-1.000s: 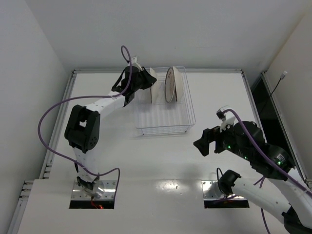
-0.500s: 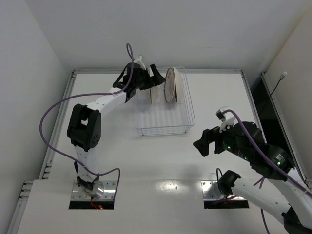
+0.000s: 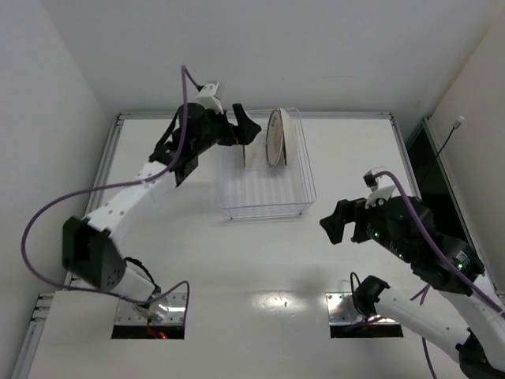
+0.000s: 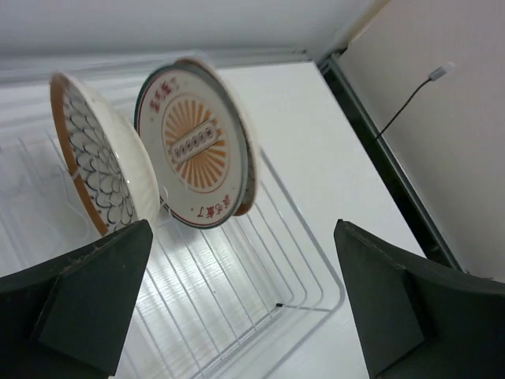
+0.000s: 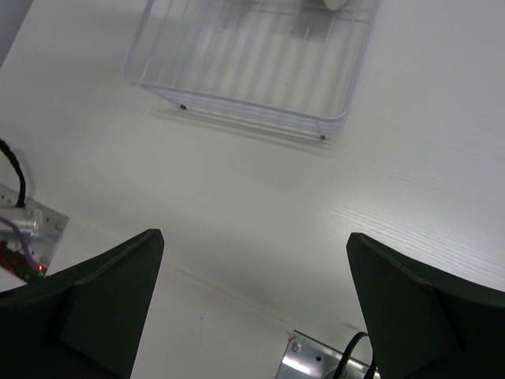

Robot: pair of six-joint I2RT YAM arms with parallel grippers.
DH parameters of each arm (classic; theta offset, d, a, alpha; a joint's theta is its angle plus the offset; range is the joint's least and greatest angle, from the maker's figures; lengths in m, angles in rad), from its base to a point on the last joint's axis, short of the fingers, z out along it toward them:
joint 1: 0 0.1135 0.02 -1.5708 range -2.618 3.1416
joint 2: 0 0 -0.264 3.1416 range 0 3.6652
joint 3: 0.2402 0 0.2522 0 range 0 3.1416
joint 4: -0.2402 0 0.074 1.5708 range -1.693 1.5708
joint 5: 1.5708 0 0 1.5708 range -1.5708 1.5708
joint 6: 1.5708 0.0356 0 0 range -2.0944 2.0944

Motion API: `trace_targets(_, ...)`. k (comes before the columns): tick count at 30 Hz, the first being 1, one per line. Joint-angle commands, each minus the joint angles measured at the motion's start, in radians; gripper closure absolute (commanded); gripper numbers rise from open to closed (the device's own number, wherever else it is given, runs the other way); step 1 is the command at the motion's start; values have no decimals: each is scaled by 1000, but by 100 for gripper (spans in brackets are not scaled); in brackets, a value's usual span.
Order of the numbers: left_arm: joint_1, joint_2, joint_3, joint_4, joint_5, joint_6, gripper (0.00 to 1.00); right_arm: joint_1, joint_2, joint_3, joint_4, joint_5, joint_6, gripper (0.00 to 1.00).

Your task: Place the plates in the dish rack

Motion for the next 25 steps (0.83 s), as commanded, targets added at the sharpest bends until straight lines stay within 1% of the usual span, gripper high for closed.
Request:
trace_targets(1, -85, -258, -75, 0, -136, 199, 0, 0, -23, 45, 8, 127, 58, 0)
trace_targets(2, -96, -300, -98, -58, -216, 219, 0, 0, -32, 45, 8, 136, 58, 0)
trace_targets(3, -110, -385, -151, -81, -261, 237, 0, 0, -32, 61, 8, 145, 72, 0)
trace_targets(4, -134, -430, -183, -100, -302, 263, 0, 0, -32, 61, -1, 156, 81, 0)
trace_targets(5, -134, -473, -216, -109, -339, 274, 0, 0, -32, 74, -1, 180, 99, 0)
trace_targets(6, -145, -516, -278, -118, -397, 283, 0, 0, -41, 74, -10, 196, 109, 0)
trace_targets(8, -145, -623, -332, -129, -465, 319, 0, 0, -52, 74, -10, 235, 127, 0)
trace_targets(9, -145, -650, -378, -138, -489, 329, 0, 0, -66, 74, -19, 245, 138, 0)
trace_targets(12, -145, -723, -441, -172, -552, 357, 0, 0, -66, 85, -19, 259, 147, 0)
trace_targets(15, -145, -780, -564, -184, -574, 345, 0, 0, -66, 96, -41, 259, 147, 0)
trace_targets(19, -145, -863, -676, -171, -565, 301, 0, 0, -66, 105, -82, 291, 165, 0)
trace_targets(21, -145, -894, -687, -160, -531, 288, 0, 0, -66, 114, -113, 323, 178, 0)
trace_targets(24, -154, -915, -707, -149, -531, 302, 0, 0, -66, 169, -191, 332, 178, 0)
trace_targets(25, -164, -906, -707, -138, -554, 302, 0, 0, -66, 179, -225, 341, 178, 0)
